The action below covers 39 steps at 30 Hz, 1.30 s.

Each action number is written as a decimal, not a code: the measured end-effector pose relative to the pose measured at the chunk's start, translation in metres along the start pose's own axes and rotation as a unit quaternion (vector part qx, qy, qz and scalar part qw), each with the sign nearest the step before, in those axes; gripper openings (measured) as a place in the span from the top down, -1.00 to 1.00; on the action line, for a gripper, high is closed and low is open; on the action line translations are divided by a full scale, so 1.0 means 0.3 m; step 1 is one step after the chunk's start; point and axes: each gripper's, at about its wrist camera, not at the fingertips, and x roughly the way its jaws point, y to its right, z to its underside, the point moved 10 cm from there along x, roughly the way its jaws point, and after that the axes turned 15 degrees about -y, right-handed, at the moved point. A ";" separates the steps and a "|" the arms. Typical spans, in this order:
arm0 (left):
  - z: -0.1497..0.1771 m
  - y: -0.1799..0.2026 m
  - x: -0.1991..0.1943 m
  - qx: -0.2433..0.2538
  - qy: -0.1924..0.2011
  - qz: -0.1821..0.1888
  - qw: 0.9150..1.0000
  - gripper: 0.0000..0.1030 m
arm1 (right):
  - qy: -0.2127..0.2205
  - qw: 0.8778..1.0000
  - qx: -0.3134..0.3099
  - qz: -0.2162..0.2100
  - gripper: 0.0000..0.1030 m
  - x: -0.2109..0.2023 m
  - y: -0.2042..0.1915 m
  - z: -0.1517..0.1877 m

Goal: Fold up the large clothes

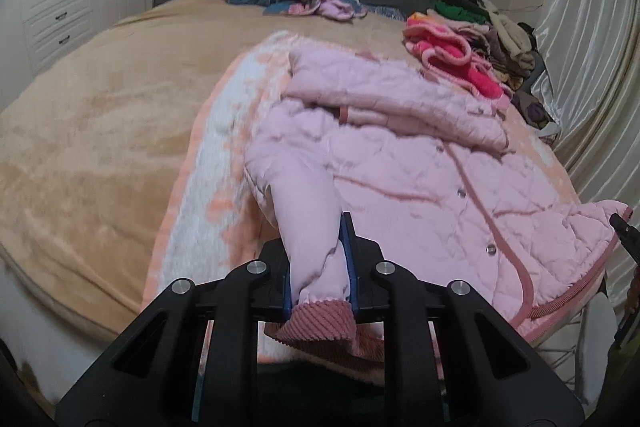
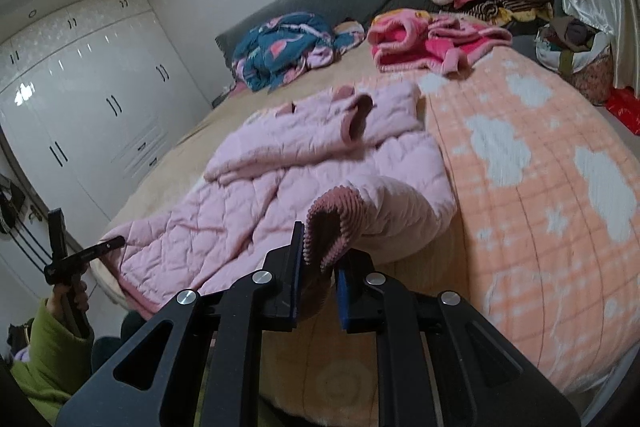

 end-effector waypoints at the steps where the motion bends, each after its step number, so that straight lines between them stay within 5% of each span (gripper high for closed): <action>1: -0.019 0.008 -0.011 0.002 0.005 0.000 1.000 0.78 | 0.004 1.000 0.000 0.000 0.76 -0.006 -0.003 -0.009; 39: -0.545 0.125 -0.084 0.029 0.077 -0.046 0.996 0.78 | 0.091 0.996 -0.010 0.023 0.79 0.022 0.028 -0.576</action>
